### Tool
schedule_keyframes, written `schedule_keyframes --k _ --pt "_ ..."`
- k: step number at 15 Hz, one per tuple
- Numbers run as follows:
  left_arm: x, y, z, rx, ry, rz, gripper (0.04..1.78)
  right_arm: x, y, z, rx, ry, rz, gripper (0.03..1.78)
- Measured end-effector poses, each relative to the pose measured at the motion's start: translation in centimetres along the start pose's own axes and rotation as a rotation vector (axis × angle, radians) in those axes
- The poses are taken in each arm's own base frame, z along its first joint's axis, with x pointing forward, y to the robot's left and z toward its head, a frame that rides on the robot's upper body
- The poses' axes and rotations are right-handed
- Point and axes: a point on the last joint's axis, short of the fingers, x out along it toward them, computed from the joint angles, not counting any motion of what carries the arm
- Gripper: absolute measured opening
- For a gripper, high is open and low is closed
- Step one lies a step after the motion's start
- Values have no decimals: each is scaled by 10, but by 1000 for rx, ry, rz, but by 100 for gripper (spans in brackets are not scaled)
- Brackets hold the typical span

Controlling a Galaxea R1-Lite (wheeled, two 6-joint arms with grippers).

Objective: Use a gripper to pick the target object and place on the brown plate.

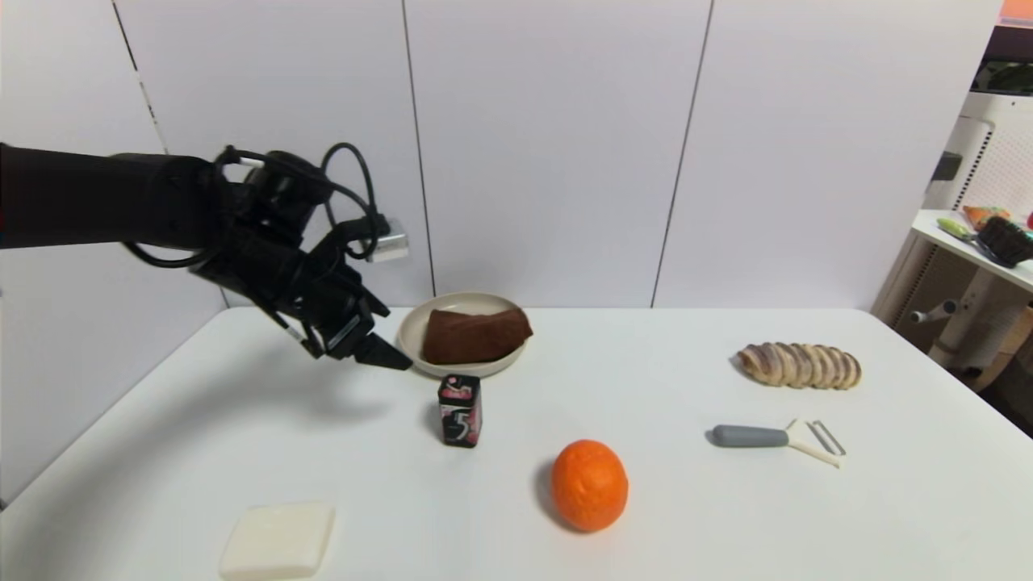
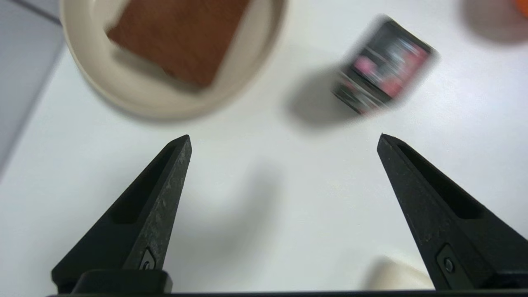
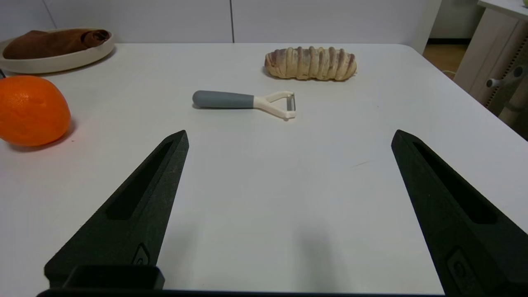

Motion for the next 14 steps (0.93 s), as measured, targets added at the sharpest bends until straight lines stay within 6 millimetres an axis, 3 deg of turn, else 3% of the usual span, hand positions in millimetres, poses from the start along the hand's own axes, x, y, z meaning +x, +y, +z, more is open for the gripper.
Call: schedule_keyframes --k 3,5,10,14 --pt "-57 -58 -31 -113 -6 55 165 0 0 0 0 0 0 170" --pt "-82 -96 -60 -185 -60 104 166 0 0 0 0 0 0 170" --pt "-115 -155 -128 -256 -350 381 167 0 0 0 0 0 0 170" --pt "-125 -207 -175 -307 -565 573 169 0 0 0 0 0 0 170"
